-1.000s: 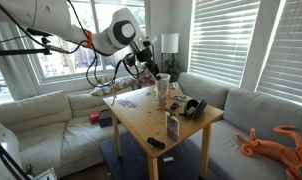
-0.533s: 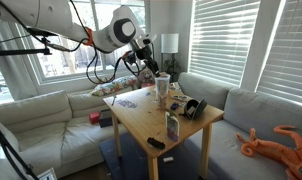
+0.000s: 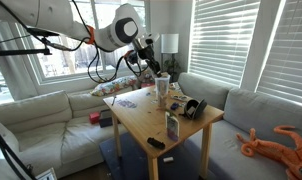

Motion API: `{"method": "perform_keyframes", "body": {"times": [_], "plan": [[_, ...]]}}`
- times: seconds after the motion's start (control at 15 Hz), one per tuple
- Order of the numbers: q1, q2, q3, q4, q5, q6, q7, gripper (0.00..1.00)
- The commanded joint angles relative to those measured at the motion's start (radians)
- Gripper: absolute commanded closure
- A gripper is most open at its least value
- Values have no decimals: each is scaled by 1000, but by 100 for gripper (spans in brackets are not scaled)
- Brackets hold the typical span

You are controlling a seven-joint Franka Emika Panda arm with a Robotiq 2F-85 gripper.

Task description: Put the wooden block on top of the stack of blocks

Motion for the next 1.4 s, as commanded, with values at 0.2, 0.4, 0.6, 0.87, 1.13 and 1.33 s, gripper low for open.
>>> {"method": "perform_keyframes", "body": {"times": [0.2,0.4,0.6,0.87,1.13,1.33], "plan": [[0,34,-9,31,27,-8,-26,93],[2,43,-10,33,26,-13,-25,93],[2,47,-12,31,23,-16,-23,93],[1,49,-16,32,22,-16,-22,93],[1,52,-21,35,25,-18,-25,93],[1,53,-23,35,27,-16,-27,93]]}}
